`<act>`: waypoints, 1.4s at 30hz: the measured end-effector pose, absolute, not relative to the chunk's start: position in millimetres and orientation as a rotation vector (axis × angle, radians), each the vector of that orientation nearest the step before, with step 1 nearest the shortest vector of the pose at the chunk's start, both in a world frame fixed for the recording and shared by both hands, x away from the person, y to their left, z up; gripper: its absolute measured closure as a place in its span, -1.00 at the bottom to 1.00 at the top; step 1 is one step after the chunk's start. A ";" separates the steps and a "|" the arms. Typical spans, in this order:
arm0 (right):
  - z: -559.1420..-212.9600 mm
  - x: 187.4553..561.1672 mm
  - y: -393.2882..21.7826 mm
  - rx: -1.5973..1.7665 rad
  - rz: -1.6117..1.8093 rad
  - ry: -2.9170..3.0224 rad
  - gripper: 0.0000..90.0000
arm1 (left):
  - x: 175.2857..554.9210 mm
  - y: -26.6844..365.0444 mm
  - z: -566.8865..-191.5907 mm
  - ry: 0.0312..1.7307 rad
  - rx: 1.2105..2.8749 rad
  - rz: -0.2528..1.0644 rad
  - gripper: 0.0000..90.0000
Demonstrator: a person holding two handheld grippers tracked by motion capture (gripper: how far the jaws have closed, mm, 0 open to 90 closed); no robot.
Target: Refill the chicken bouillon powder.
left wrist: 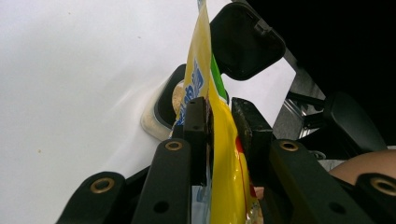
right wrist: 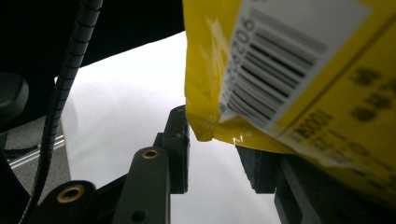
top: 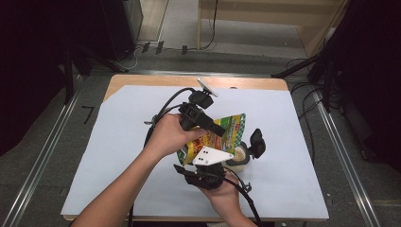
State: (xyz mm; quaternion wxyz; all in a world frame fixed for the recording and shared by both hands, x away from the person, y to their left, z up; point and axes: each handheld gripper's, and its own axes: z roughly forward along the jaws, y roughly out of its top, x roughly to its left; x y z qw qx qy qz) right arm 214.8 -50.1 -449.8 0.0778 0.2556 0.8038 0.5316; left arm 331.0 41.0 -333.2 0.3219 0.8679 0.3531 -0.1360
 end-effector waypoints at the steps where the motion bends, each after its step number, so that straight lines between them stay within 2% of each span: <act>1: -450.3 214.8 -50.3 0.761 1.593 2.408 0.47 | 331.2 42.0 -333.8 0.926 2.279 -0.361 0.71; 24: -469.1 211.6 -47.6 0.663 1.503 2.465 0.44 | 327.2 67.7 -350.9 0.947 2.202 -0.407 0.76; 42: -483.4 212.1 -48.4 0.664 1.486 2.490 0.40 | 327.5 67.8 -363.1 0.948 2.210 -0.436 0.77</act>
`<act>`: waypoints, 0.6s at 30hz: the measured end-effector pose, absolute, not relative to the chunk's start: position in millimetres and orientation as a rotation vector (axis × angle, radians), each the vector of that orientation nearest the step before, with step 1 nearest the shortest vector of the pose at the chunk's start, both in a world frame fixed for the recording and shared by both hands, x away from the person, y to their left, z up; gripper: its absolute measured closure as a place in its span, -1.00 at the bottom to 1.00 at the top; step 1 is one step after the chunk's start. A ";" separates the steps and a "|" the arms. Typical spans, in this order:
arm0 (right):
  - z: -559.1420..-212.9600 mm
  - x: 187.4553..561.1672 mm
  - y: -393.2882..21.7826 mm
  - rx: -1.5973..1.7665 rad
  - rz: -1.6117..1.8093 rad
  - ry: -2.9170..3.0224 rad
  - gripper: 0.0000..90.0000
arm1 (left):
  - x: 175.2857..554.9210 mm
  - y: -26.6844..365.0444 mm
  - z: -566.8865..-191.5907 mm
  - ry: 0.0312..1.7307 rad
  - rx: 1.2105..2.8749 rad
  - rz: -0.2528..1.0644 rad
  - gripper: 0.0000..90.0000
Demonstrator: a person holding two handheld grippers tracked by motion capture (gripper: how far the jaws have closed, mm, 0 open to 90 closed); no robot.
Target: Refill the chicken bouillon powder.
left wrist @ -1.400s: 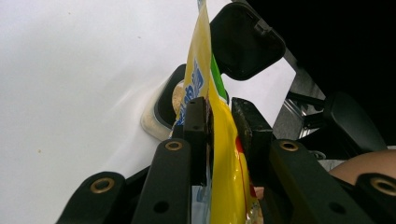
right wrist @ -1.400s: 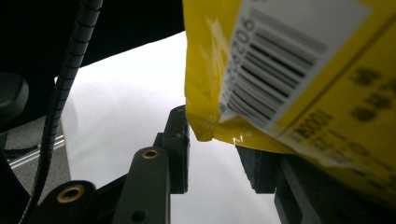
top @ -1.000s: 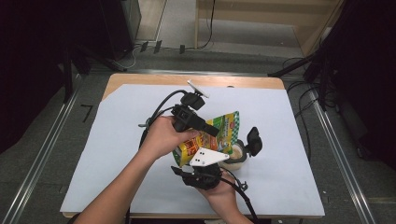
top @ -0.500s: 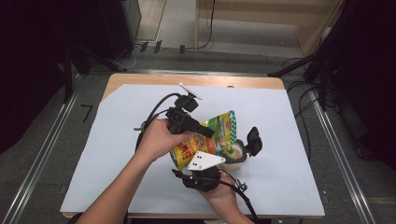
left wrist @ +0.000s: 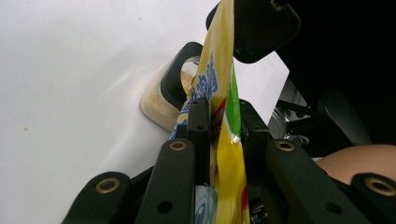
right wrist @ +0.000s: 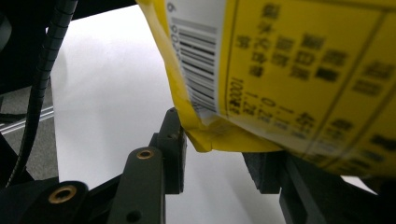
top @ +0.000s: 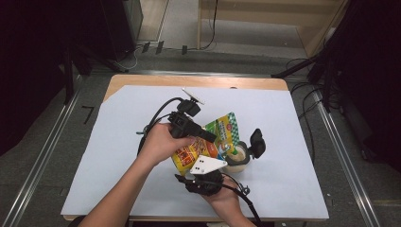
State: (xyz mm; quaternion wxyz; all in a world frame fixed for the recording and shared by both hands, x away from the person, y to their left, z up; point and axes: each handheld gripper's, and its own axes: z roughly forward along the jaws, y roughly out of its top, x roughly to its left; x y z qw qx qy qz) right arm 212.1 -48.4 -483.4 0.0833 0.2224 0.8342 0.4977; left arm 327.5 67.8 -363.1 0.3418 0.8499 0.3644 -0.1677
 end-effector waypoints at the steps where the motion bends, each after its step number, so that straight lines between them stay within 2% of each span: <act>1: -484.2 212.4 -48.9 0.667 1.490 2.493 0.39 | 327.8 67.7 -363.8 0.947 2.209 -0.436 0.76; 12: -497.7 212.5 -49.3 0.677 1.463 2.524 0.34 | 329.8 66.4 -372.6 0.943 2.203 -0.450 0.76; 18: -502.4 213.3 -47.8 0.676 1.430 2.536 0.33 | 332.8 70.5 -377.8 0.949 2.160 -0.506 0.78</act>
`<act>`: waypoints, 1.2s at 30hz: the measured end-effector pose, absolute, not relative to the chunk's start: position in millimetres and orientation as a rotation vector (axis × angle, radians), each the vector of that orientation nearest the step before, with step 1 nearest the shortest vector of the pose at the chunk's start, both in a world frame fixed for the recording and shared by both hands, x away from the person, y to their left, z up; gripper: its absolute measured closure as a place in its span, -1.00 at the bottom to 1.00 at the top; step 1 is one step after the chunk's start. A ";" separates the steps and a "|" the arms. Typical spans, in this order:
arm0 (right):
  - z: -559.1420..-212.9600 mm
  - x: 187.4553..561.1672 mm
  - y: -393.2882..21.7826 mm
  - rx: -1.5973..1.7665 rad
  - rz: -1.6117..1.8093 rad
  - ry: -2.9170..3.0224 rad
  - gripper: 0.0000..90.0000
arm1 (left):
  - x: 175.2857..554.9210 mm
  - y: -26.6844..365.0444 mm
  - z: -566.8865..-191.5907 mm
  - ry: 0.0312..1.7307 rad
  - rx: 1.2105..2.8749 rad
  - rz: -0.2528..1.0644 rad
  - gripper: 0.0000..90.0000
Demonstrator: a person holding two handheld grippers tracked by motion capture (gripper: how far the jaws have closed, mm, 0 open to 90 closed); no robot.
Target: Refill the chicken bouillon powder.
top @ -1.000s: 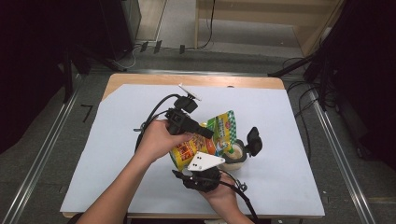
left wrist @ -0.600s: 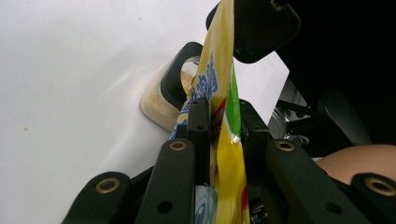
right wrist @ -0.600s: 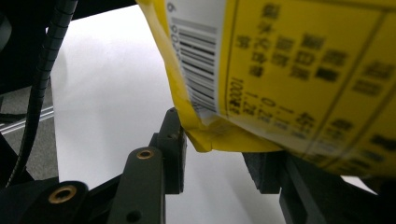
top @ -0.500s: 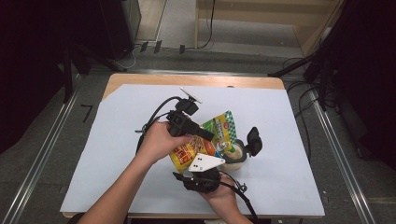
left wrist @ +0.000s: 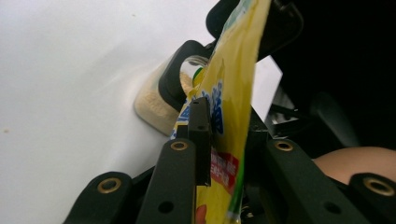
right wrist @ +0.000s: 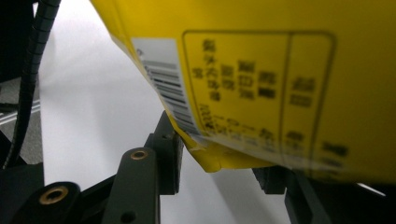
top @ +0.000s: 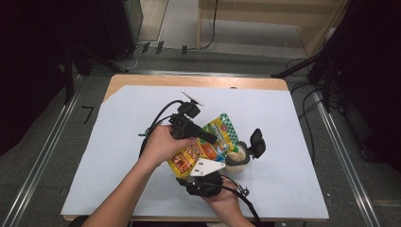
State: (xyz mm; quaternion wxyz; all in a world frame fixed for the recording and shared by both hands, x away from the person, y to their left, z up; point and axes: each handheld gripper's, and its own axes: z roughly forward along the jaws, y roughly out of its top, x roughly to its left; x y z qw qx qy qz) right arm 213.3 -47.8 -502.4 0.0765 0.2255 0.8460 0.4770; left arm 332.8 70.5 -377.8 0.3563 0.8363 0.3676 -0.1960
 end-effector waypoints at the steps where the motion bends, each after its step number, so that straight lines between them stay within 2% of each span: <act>1: -503.0 213.5 -47.8 0.668 1.415 2.535 0.33 | 334.3 71.8 -379.9 0.956 2.143 -0.524 0.78; 11: -508.6 213.4 -46.9 0.658 1.370 2.545 0.33 | 336.1 73.8 -386.1 0.946 2.112 -0.550 0.79; 18: -511.0 214.4 -46.7 0.665 1.368 2.559 0.31 | 335.0 77.1 -388.1 0.922 2.110 -0.546 0.89; 20: -512.4 214.1 -46.1 0.672 1.372 2.572 0.31 | 337.3 81.7 -391.8 0.920 2.081 -0.605 0.90; 36: -510.9 218.0 -49.9 0.700 1.417 2.562 0.20 | 345.3 120.6 -389.1 0.967 1.940 -0.661 1.00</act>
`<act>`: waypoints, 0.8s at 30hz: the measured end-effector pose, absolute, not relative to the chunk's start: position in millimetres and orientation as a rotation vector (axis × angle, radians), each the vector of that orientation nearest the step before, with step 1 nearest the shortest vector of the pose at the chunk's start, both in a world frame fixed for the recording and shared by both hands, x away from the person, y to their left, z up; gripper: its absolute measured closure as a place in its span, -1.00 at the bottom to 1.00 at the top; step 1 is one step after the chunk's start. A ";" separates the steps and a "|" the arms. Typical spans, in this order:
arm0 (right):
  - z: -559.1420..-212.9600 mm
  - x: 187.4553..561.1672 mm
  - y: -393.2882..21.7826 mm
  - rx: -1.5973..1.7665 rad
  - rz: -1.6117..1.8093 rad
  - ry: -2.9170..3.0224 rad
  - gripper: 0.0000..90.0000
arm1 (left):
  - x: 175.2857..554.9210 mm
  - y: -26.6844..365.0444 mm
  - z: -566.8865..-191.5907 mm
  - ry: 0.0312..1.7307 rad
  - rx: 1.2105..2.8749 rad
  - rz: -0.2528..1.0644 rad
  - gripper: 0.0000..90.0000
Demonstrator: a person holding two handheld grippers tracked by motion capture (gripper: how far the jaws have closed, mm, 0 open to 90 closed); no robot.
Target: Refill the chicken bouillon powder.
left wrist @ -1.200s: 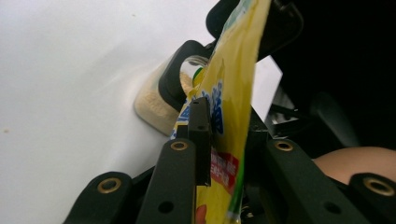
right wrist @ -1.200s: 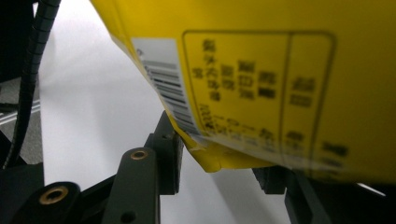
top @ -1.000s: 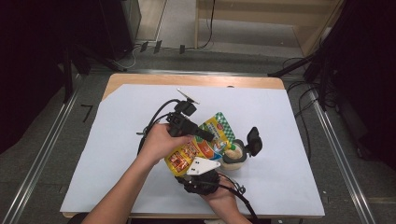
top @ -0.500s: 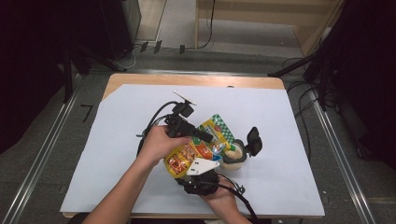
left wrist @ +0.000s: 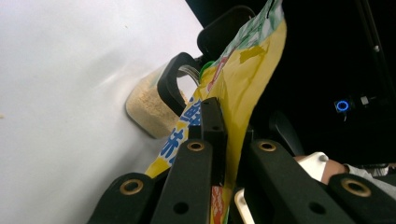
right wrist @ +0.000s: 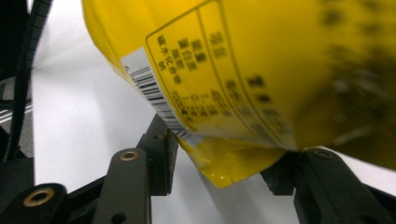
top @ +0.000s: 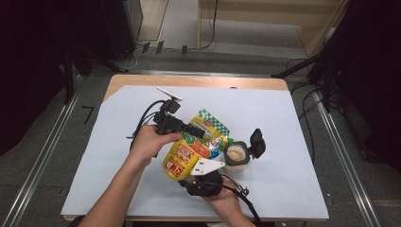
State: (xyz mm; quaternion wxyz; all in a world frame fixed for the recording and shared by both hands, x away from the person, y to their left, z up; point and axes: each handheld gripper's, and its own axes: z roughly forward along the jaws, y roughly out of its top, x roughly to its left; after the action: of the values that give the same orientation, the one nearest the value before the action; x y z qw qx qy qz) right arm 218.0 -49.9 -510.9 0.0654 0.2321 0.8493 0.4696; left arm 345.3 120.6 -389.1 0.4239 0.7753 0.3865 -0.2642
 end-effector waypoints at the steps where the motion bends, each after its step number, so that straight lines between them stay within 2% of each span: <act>1: -510.9 218.0 -49.9 0.700 1.417 2.562 0.20 | 345.4 122.6 -388.3 0.971 1.936 -0.660 1.00; 24: -509.4 230.7 -61.9 0.808 1.523 2.512 0.08 | 353.3 184.0 -371.9 1.030 1.796 -0.528 1.00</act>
State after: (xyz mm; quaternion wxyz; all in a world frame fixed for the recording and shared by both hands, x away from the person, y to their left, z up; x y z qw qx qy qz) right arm 230.7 -61.9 -509.4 0.0472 0.2650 0.8235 0.4994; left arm 353.3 184.0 -371.9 0.4815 0.7368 0.4224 -0.2165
